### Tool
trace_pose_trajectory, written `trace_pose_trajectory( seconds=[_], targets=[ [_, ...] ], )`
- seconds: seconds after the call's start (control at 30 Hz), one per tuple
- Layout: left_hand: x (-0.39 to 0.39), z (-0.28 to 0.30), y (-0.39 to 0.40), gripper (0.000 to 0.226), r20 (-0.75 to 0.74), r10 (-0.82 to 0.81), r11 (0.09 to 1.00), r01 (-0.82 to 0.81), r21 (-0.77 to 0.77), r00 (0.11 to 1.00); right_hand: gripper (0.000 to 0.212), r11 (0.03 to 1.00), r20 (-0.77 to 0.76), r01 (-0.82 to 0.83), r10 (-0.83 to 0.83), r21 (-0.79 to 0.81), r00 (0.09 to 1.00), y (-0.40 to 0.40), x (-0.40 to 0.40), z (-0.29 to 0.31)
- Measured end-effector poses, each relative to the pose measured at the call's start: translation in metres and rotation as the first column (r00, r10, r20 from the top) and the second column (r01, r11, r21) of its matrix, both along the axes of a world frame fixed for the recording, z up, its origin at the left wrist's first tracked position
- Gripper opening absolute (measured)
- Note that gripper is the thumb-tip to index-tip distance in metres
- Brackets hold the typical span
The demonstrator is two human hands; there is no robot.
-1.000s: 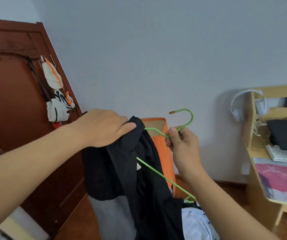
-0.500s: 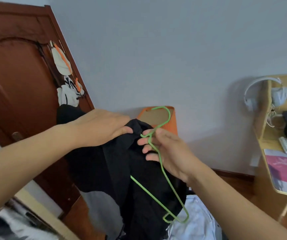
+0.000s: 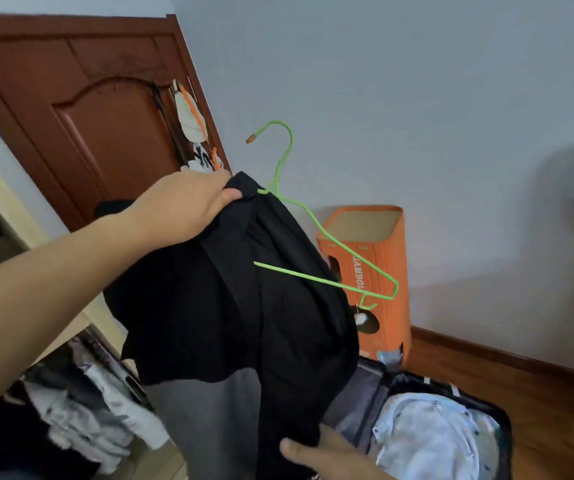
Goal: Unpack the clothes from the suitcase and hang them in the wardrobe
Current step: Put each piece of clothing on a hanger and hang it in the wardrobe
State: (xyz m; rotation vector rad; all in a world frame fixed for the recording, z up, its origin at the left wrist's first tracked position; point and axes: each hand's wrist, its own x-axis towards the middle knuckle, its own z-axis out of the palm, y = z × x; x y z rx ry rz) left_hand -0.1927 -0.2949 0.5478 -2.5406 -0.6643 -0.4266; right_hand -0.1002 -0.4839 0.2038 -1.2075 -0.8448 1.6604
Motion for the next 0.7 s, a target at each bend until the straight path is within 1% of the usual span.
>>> trace_pose_trajectory(
  seconds=[0.03, 0.07, 0.1, 0.13, 0.2, 0.23, 0.27, 0.3, 0.33, 0.37, 0.4, 0.43, 0.47, 0.5, 0.53, 0.57, 0.63, 0.7],
  targets=[
    [0.0, 0.002, -0.001, 0.034, 0.029, 0.008, 1.0, -0.007, -0.027, 1.0, 0.044, 0.989, 0.017, 0.108, -0.111, 0.105, 0.994, -0.001, -0.009, 0.001],
    [-0.002, 0.004, -0.003, 0.033, 0.062, 0.008, 0.999, -0.004, -0.054, 0.998, 0.023, 0.964, 0.042, 0.229, -0.236, 0.137, 0.971, 0.0, -0.002, -0.003],
    [-0.005, 0.007, -0.005, 0.033, 0.095, 0.005, 0.997, 0.002, -0.075, 0.995, 0.015, 0.925, 0.112, 0.37, -0.379, 0.09, 0.919, 0.0, 0.003, -0.004],
    [-0.012, 0.01, -0.006, 0.035, 0.125, -0.008, 0.996, 0.019, -0.09, 0.992, 0.018, 0.867, 0.158, 0.493, -0.499, 0.074, 0.852, 0.005, 0.02, -0.004],
    [-0.03, 0.011, -0.007, 0.042, 0.139, -0.083, 0.991, 0.096, -0.09, 0.987, 0.013, 0.778, 0.064, 0.628, -0.628, 0.026, 0.775, 0.005, 0.071, 0.016],
    [-0.04, 0.009, -0.007, 0.042, 0.102, -0.133, 0.987, 0.141, -0.079, 0.986, 0.015, 0.762, 0.0, 0.648, -0.648, 0.003, 0.762, 0.005, 0.099, 0.033],
    [-0.049, 0.006, -0.008, 0.041, 0.045, -0.175, 0.981, 0.178, -0.074, 0.983, 0.019, 0.74, -0.023, 0.671, -0.671, 0.039, 0.741, 0.007, 0.126, 0.05],
    [-0.056, 0.0, -0.009, 0.038, -0.023, -0.207, 0.976, 0.205, -0.069, 0.978, 0.021, 0.713, 0.014, 0.694, -0.698, 0.101, 0.716, 0.008, 0.152, 0.068],
    [-0.062, -0.006, -0.01, 0.037, -0.095, -0.228, 0.974, 0.225, -0.037, 0.969, 0.022, 0.695, 0.054, 0.7, -0.715, 0.165, 0.697, 0.011, 0.174, 0.09],
    [-0.065, -0.013, -0.009, 0.039, -0.157, -0.238, 0.969, 0.246, 0.035, 0.958, 0.023, 0.669, 0.135, 0.696, -0.739, 0.26, 0.66, 0.014, 0.193, 0.114],
    [-0.067, -0.021, -0.009, 0.042, -0.198, -0.23, 0.957, 0.258, 0.132, 0.953, 0.024, 0.644, 0.248, 0.678, -0.763, 0.354, 0.597, 0.018, 0.207, 0.137],
    [-0.067, -0.028, -0.009, 0.044, -0.201, -0.203, 0.941, 0.248, 0.23, 0.958, 0.025, 0.633, 0.331, 0.637, -0.774, 0.44, 0.54, 0.02, 0.216, 0.161],
    [-0.065, -0.034, -0.011, 0.045, -0.17, -0.153, 0.93, 0.2, 0.307, 0.973, 0.027, 0.647, 0.407, 0.592, -0.763, 0.48, 0.502, 0.022, 0.222, 0.179],
    [-0.062, -0.037, -0.013, 0.045, -0.102, -0.095, 0.928, 0.125, 0.35, 0.99, 0.027, 0.668, 0.441, 0.548, -0.744, 0.502, 0.502, 0.023, 0.227, 0.192],
    [-0.057, -0.039, -0.016, 0.045, -0.011, -0.039, 0.932, 0.04, 0.361, 0.999, 0.027, 0.697, 0.466, 0.527, -0.717, 0.486, 0.518, 0.022, 0.229, 0.201],
    [-0.052, -0.041, -0.018, 0.043, 0.088, 0.007, 0.939, -0.037, 0.342, 0.996, 0.027, 0.713, 0.475, 0.522, -0.701, 0.468, 0.532, 0.021, 0.229, 0.209],
    [-0.041, -0.041, -0.022, 0.037, 0.25, 0.098, 0.972, -0.146, 0.184, 0.963, 0.027, 0.729, 0.485, 0.521, -0.684, 0.443, 0.545, 0.019, 0.226, 0.218],
    [-0.03, -0.042, -0.031, 0.035, 0.326, 0.131, 0.986, -0.156, 0.053, 0.936, 0.028, 0.733, 0.477, 0.518, -0.68, 0.44, 0.557, 0.013, 0.219, 0.225]
  ],
)
